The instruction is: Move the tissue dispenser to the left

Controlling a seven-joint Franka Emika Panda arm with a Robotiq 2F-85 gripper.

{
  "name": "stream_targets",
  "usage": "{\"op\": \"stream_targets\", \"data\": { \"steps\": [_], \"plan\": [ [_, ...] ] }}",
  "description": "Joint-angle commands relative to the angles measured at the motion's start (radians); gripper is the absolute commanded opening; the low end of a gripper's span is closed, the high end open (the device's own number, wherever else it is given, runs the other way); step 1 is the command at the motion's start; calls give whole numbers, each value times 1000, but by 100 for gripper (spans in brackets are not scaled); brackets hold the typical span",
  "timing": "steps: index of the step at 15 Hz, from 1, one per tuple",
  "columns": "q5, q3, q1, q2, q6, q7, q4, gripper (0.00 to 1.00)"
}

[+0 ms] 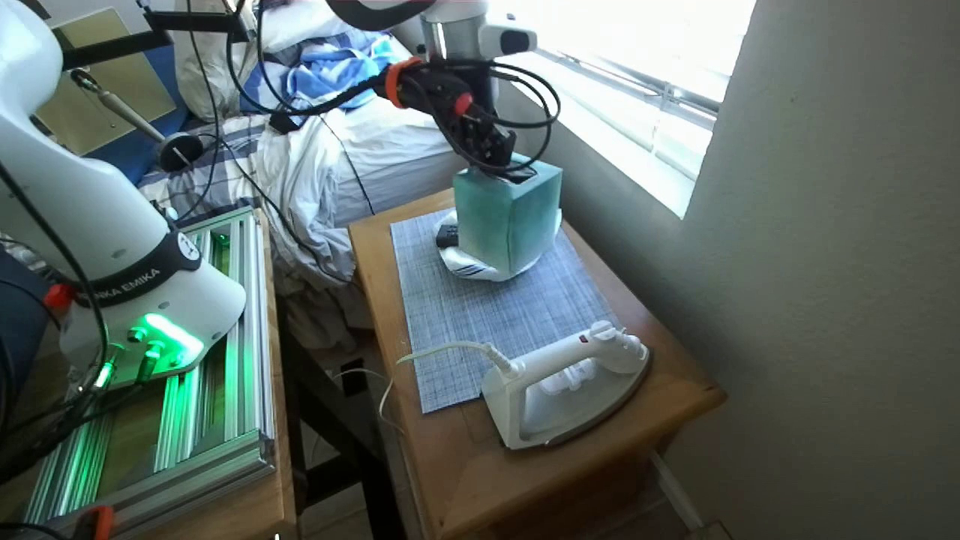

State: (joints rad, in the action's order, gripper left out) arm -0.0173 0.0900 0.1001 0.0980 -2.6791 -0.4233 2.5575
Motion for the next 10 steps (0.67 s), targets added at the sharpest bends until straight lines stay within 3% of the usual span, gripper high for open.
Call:
{"op": "stream_targets", "data": {
  "steps": [1, 7, 10],
  "plan": [
    [-58, 47, -124, -88, 62, 22, 49, 2],
    [-76, 120, -256, -49, 87, -98, -4, 2],
    [-21, 112, -245, -26, 79, -326, -34, 2]
  ]
}}
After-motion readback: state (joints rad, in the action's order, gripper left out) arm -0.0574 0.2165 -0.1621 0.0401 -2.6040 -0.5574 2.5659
